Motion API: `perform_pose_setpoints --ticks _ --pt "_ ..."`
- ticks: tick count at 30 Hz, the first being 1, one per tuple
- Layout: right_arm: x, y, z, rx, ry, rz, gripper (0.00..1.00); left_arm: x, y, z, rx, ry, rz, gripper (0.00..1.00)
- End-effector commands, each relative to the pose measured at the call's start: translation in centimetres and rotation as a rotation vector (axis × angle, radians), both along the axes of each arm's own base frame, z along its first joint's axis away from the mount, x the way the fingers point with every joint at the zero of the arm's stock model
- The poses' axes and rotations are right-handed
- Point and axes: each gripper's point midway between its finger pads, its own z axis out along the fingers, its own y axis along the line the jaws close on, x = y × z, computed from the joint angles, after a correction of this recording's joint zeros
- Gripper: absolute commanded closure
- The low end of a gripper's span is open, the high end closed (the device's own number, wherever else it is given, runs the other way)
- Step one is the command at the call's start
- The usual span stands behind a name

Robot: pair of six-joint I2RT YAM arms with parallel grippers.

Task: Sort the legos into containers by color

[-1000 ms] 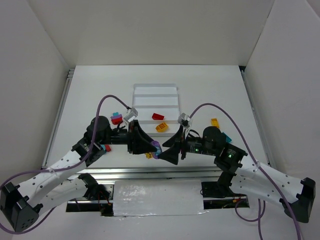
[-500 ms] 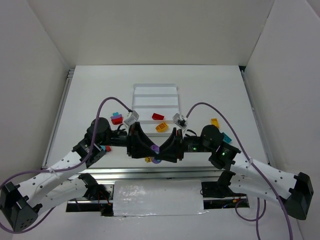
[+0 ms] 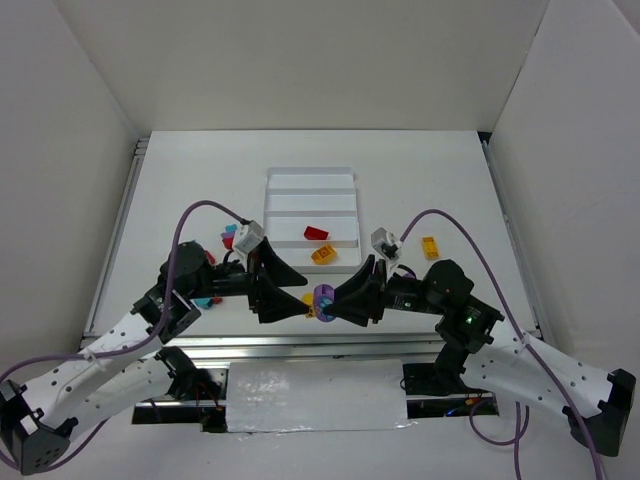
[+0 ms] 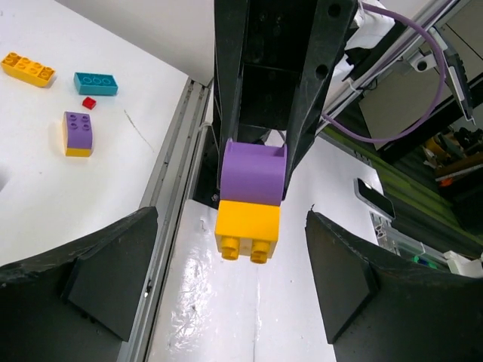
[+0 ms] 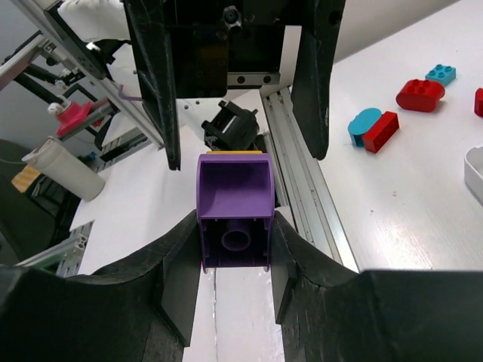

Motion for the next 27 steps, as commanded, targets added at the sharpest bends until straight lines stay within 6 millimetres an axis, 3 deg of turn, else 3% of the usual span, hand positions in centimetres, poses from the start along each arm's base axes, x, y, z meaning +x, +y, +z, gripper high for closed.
perform_pose_setpoints --ticks 1,4,8,10,12,15,19,24,27 --pt "0.3 -0.4 0.8 0.016 -0.034 -0.023 1.00 -0.4 -0.4 1.1 -0.051 -0.051 -0.038 0.09" --pt "0.3 -0.3 1.0 0.022 -0.034 -0.019 1.00 -0.7 -0.9 1.0 -0.061 -0.039 -0.085 0.11" --pt "0.5 -0.4 1.6 0.043 -0.048 -0.031 1.00 -0.9 -1.6 0.9 -0.058 -0.033 -0.123 0.27" --pt "0.5 -0.5 1.9 0.050 -0.056 -0.036 1.00 -1.0 -1.8 0.7 -0.051 -0.029 -0.133 0.58" --pt "0.8 -0.6 1.9 0.044 -0.051 -0.055 1.00 -1.1 -2.0 0.6 -0.044 -0.030 -0.146 0.77" --pt "1.5 -0.8 1.7 0.040 -0.048 -0.092 1.00 -1.3 -1.9 0.5 -0.030 -0.034 -0.153 0.98" --pt "3.3 -1.6 1.0 0.004 -0.055 -0.190 1.00 -0.4 -1.7 0.2 0.011 -0.057 -0.095 1.00" --pt "7.2 -5.5 0.5 0.001 -0.061 -0.405 1.00 4.6 -0.3 -1.2 0.113 -0.005 0.228 1.00" --pt "8.0 -7.2 0.3 0.009 -0.061 -0.454 1.00 6.6 0.3 -2.1 0.159 0.027 0.333 1.00"
